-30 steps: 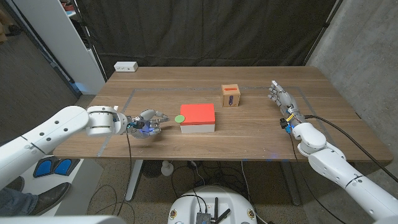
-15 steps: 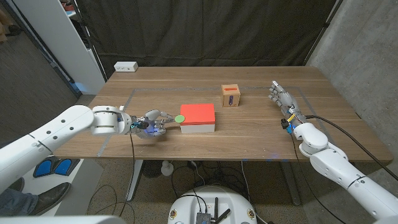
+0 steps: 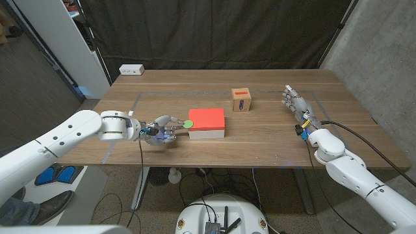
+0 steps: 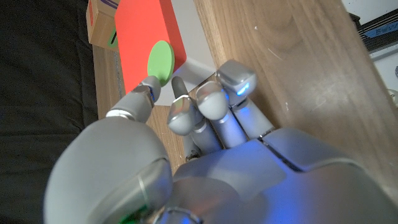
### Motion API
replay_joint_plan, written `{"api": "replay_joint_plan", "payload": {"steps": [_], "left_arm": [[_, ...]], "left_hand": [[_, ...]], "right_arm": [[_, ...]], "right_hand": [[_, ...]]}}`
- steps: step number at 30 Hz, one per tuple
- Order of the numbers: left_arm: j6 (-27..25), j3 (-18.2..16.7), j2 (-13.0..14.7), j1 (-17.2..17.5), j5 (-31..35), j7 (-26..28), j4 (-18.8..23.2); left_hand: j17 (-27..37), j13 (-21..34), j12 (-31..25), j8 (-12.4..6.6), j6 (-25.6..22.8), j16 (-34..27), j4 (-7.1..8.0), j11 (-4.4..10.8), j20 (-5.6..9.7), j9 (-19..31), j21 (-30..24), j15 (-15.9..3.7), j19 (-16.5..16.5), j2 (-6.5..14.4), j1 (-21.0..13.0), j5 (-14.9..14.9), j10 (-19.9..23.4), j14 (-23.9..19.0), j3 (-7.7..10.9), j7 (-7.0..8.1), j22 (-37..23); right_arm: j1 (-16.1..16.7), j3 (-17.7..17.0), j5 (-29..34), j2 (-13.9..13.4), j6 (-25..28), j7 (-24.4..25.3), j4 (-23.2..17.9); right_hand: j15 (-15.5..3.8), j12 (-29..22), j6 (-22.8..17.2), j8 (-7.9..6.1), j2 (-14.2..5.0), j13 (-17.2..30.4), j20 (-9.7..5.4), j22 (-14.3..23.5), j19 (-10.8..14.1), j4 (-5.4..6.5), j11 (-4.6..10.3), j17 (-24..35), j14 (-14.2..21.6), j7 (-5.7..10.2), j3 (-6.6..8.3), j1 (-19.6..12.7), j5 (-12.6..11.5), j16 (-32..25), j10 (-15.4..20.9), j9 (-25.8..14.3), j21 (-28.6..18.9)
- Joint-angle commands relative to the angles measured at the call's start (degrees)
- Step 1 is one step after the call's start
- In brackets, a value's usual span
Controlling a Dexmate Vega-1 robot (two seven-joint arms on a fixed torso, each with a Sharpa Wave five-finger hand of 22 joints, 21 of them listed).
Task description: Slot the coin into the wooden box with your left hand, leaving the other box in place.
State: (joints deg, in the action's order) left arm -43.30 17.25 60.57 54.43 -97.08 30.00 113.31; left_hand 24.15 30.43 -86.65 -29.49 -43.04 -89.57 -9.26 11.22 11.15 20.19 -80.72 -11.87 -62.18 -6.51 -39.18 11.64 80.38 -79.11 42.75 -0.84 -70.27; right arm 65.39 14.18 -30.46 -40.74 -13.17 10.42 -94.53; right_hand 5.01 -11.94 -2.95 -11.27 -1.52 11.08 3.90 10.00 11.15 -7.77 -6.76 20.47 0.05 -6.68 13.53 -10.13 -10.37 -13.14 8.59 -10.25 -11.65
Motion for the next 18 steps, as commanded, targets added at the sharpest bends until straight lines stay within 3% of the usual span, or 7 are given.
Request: {"api": "replay_joint_plan", "payload": {"steps": [1,18], "left_arm": [[0.33,0.47,0.10,-0.13,-0.62,1.58,0.80],[0.71,1.33,-0.31,-0.77,-0.92,2.70,1.01]], "left_hand": [[-0.09,0.54,-0.12,-0.32,0.34,0.19,-0.22,0.34,0.96,-0.23,0.47,-0.22,-0.57,0.04,0.80,-0.02,-0.03,0.02,-0.16,-0.01,0.06],[-0.12,0.32,0.64,-1.15,0.25,0.31,-0.40,0.24,0.98,-1.10,1.22,-0.24,-0.57,0.36,1.24,0.02,-0.29,0.14,0.73,-0.32,-0.21]], "right_arm": [[0.15,-0.12,-0.29,0.00,-0.26,-0.36,0.66],[-0.26,-0.03,-0.63,0.43,-0.92,-0.79,1.78]], "right_hand": [[0.27,-0.37,-0.17,-0.05,0.03,0.09,0.28,0.10,0.19,-0.24,0.08,-0.05,0.50,-0.10,-0.02,-0.69,0.04,-0.24,0.68,-0.28,0.07],[0.41,-0.43,-0.30,-0.05,0.01,0.14,0.43,0.10,0.39,-0.24,-0.04,-0.13,0.76,0.02,-0.04,-0.71,0.05,-0.27,1.25,-0.29,0.05]]}}
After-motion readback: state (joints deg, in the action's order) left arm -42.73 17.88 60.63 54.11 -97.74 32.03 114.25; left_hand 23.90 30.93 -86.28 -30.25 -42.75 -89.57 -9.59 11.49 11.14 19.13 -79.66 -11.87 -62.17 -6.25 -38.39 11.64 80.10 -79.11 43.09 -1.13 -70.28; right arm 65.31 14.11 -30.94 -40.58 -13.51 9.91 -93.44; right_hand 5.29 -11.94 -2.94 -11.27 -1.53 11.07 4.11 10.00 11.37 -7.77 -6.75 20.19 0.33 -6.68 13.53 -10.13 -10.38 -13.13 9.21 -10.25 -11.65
